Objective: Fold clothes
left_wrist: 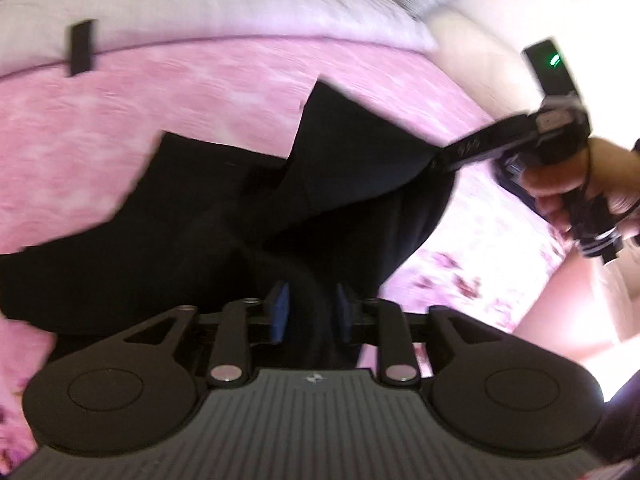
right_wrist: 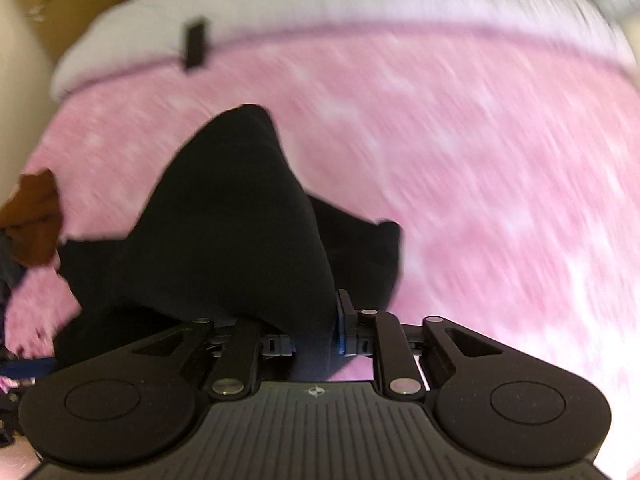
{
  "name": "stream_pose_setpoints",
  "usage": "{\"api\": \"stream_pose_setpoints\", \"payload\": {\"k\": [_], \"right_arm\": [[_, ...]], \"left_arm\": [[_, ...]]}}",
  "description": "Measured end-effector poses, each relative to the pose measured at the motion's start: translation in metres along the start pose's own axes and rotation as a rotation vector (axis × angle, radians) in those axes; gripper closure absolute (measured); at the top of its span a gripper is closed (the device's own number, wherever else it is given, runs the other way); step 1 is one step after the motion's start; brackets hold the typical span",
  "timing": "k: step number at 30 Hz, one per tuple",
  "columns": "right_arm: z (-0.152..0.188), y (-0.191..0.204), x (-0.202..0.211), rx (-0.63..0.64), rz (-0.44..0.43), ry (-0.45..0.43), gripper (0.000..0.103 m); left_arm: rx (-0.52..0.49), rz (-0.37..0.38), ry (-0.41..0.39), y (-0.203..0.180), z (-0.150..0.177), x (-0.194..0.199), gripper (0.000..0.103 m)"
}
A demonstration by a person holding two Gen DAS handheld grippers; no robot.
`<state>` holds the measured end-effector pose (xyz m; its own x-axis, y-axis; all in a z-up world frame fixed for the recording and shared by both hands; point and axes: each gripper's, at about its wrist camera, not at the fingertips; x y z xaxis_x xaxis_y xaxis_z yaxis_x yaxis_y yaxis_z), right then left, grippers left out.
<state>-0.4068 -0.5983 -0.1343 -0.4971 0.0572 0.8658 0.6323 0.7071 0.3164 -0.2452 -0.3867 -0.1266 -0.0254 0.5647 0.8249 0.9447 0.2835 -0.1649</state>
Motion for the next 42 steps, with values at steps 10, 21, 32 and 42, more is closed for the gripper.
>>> {"api": "stream_pose_setpoints", "payload": {"k": [10,21,32,42], "right_arm": [[0.035,-0.007,0.012,-0.066,0.018,-0.020,0.041],[0.015,0.034,-0.086,0.198,0.093,0.109,0.037],[-0.003,-0.062,0.001,-0.172,0.162,-0.155,0.103],[-0.036,-0.106,0.019,-0.096,0.146,-0.256,0.103]], "left_arm": [[-0.057,-0.079,0.082,0.015,-0.008,-0.047,0.041],[0.011,-0.018,0.146,0.058,-0.012,-0.108,0.043],[-0.047,-0.070,0.065,0.103,-0.060,-0.108,0.035],[-0.099,0.035,0.172,0.056,-0.086,-0.167,0.027]]}}
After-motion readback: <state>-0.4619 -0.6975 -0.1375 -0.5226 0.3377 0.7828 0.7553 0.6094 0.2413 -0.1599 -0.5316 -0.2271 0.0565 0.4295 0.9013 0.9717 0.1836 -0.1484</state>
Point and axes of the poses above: each gripper's, at about its wrist camera, not at the fingertips, and x roughly against the way its jaws point, y to its left, z to its underside, and after that the axes turned 10 degrees about -z, right-handed
